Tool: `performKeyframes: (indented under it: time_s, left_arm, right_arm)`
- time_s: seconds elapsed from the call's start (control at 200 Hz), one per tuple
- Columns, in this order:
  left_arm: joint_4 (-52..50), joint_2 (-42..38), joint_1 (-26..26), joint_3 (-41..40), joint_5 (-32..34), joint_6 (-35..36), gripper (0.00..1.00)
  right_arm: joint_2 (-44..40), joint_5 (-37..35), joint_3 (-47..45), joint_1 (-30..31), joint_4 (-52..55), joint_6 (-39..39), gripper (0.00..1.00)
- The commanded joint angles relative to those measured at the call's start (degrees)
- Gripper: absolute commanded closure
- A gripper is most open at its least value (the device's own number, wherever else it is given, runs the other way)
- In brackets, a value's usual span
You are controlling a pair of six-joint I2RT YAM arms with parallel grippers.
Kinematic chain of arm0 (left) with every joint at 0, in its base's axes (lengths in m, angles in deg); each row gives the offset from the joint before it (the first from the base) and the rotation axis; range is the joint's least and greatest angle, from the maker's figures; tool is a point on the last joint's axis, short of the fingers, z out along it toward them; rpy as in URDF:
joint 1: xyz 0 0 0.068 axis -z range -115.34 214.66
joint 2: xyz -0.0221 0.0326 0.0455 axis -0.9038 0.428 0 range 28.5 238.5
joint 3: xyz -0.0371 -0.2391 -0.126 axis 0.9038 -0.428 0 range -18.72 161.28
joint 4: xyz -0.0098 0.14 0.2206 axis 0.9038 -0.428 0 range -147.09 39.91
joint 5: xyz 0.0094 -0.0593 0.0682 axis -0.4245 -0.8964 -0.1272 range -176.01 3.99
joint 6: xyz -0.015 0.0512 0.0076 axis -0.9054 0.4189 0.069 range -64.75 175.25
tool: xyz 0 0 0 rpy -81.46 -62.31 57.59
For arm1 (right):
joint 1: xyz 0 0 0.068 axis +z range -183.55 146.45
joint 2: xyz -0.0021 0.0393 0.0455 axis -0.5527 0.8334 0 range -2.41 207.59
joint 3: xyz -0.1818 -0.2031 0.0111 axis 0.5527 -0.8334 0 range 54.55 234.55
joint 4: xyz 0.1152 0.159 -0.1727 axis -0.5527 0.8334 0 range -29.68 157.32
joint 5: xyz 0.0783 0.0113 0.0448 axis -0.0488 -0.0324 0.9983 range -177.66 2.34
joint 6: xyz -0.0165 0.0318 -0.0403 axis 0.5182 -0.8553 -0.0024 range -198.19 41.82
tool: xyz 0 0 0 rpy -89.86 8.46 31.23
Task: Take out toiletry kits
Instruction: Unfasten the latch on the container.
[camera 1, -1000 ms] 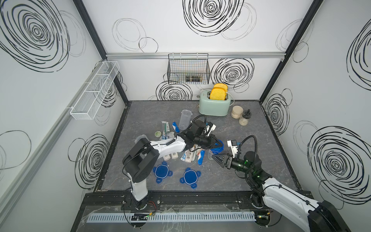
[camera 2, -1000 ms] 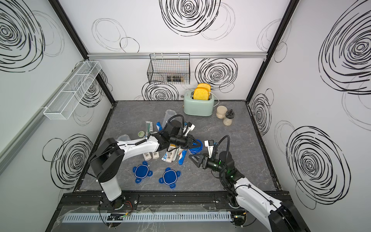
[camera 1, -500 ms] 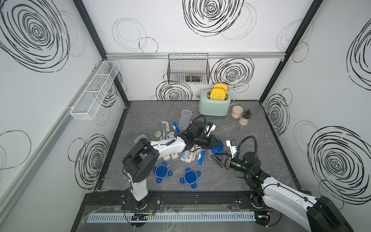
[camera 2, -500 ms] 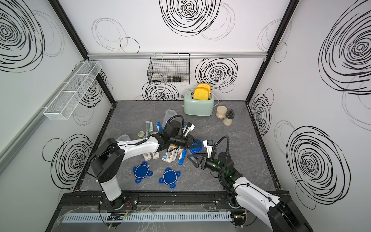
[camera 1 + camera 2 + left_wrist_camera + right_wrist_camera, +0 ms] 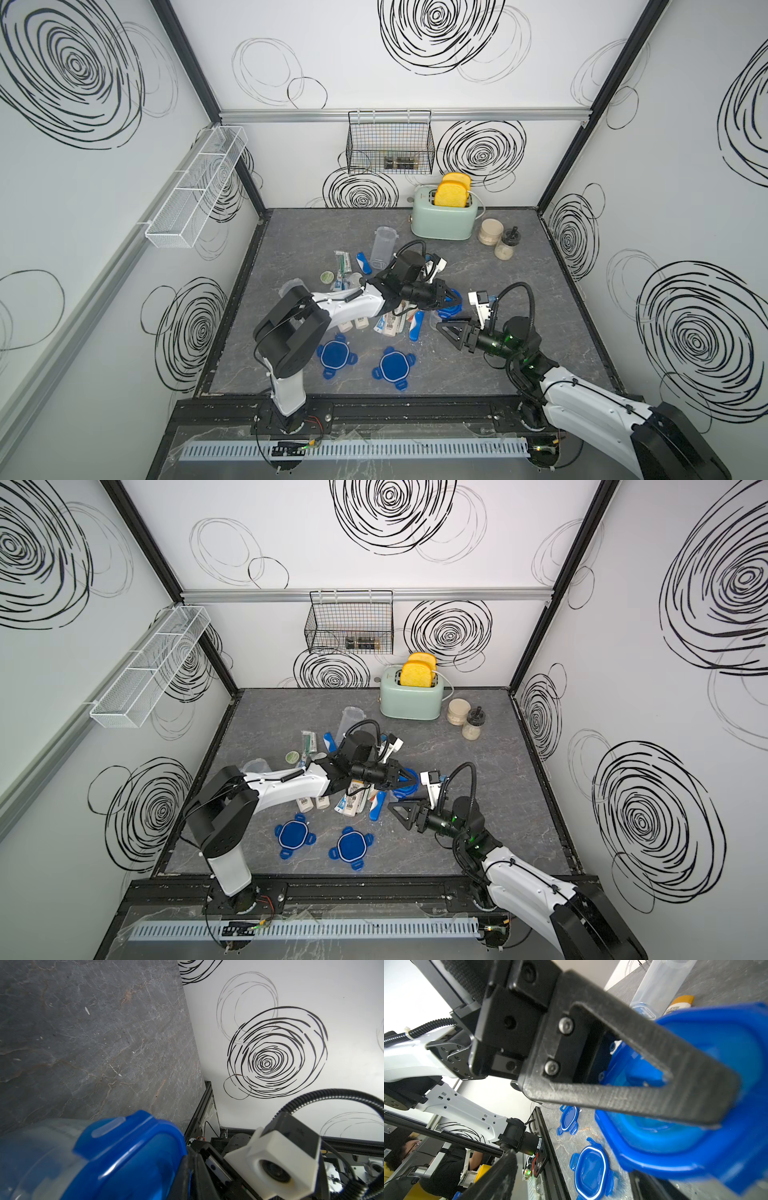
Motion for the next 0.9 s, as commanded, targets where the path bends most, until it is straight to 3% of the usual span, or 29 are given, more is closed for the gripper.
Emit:
performKeyframes:
  time_s: [0.0,0.195,0.41,0.65,0.775,0.896]
  left_arm:
    - [-2.7,2.3,0.4,-2.4,2.0,0.0,0.88]
    - [-2.7,2.8,0.7,-2.3,2.2,0.0,0.88]
    - [-3.1,2.8,0.7,-2.4,2.5,0.4,0.88]
    - [-5.3,0.5,0.2,0.2,2.5,2.3,0.87]
    - [-9.4,-3.1,-0.1,3.9,3.7,5.7,0.81]
    - [-13.4,-8.2,-1.2,5.9,6.3,8.9,0.68]
  right_arm:
    - [-2.0,4.7,1.3,0.6,-11.4,2.5,0.16]
    - [-1.2,9.9,3.3,0.6,-9.9,4.7,0.16]
    - [-0.9,11.0,3.7,0.6,-9.0,5.1,0.15]
    - [-2.3,15.2,9.1,0.6,10.3,15.9,0.13]
    - [-4.3,14.0,10.1,0.5,15.7,18.1,0.13]
    - [-6.1,11.9,14.4,0.4,23.2,19.4,0.14]
